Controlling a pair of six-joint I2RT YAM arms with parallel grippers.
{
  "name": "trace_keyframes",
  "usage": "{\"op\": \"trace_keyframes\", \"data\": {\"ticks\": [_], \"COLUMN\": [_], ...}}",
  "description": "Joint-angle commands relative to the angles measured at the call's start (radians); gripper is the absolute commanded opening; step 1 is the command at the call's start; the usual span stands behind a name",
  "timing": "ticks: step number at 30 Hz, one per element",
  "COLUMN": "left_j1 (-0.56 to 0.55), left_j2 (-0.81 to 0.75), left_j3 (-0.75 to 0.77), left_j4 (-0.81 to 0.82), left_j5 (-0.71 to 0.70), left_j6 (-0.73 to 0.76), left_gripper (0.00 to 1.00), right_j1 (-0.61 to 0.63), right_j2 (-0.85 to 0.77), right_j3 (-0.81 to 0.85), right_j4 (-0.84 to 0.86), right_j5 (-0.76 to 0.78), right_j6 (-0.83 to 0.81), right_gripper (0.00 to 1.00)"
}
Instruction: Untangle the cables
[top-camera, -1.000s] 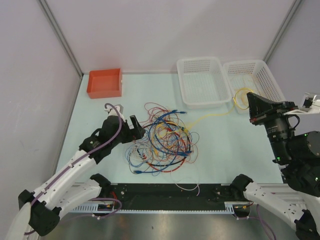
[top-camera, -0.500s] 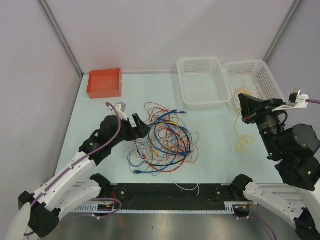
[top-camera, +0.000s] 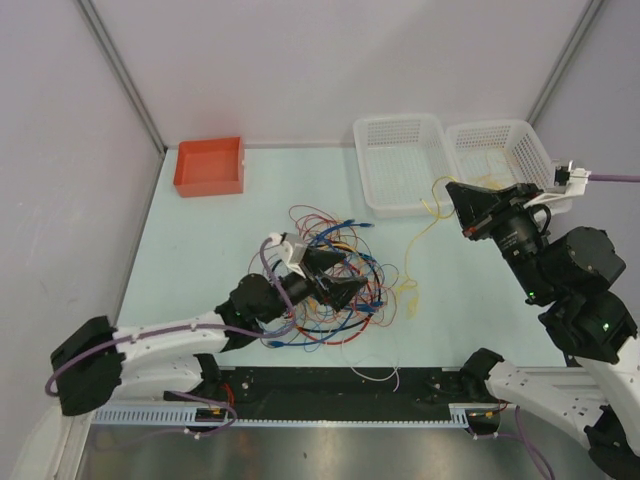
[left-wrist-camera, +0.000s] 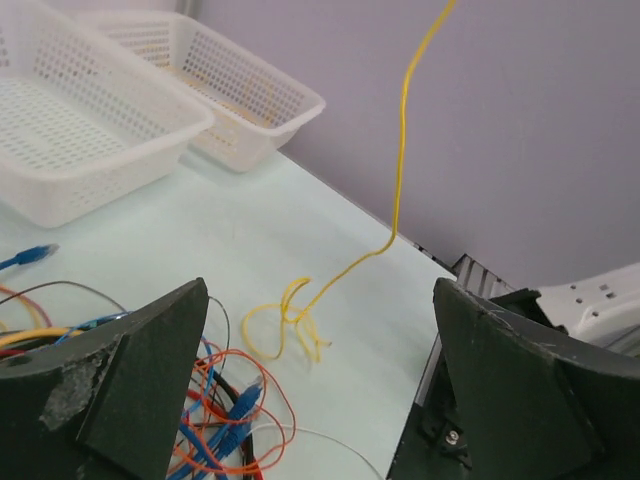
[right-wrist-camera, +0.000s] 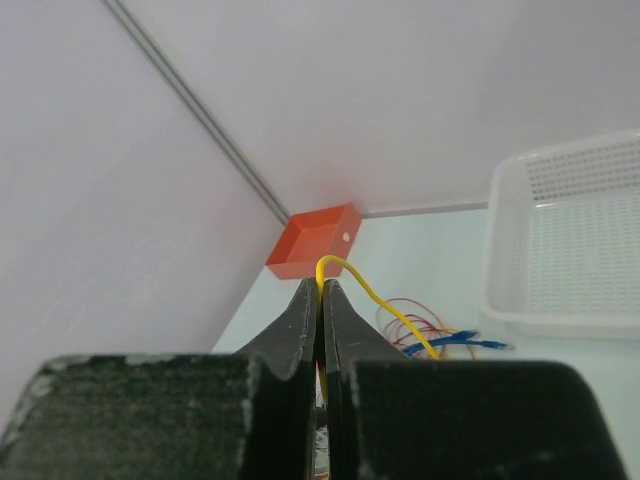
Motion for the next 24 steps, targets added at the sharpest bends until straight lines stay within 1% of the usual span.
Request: {"op": "trace_keyframes", "data": {"ticks": [1,2,3,5,8,17,19,24], "left_j1": [-0.053,-0.068,-0.074,-0.090,-0.101,-0.117,-0.121,-0.133], "left_j2": [0.172,0.204,0.250,0.290,0.344,0.445,0.465,0.528], "left_j3": [-0.022,-0.019,-0.012,-0.001,0.025,0.126,0.160,0.223], "left_j4": [0.529,0.598,0.631,0.710,0.760,0.818,0.823,0.818], "left_j5": [-0.044,-0.044,-0.041,-0.035,-0.020,0.017,0.060,0.104], "left_j6": [0.116,0.119,0.122,0.126,0.126,0.095,0.087,0.070], "left_gripper": [0.99,1.00,1.00,1.00,1.00,0.99,1.00,1.00], "right_j1": [-0.001,-0.001,-0.002,0.001,-0.001,-0.001,-0.001,-0.001], "right_j2": [0.014,0.026,0.031,0.039,0.056,0.082,0.086,0.090], "right_j3": [0.084,0.092,0.098,0.115,0.121,0.121,0.121,0.121], "right_j4": [0.002,-0.002,-0.004,-0.010,-0.013,-0.031,-0.035,-0.039], "right_j5": [-0.101,-0.130,-0.145,-0.187,-0.233,-0.291,-0.302,-0.314], "right_j6": [0.098,0.109,0.136,0.161,0.205,0.258,0.264,0.272], "right_gripper": [0.00,0.00,0.00,0.00,0.00,0.00,0.00,0.00]}}
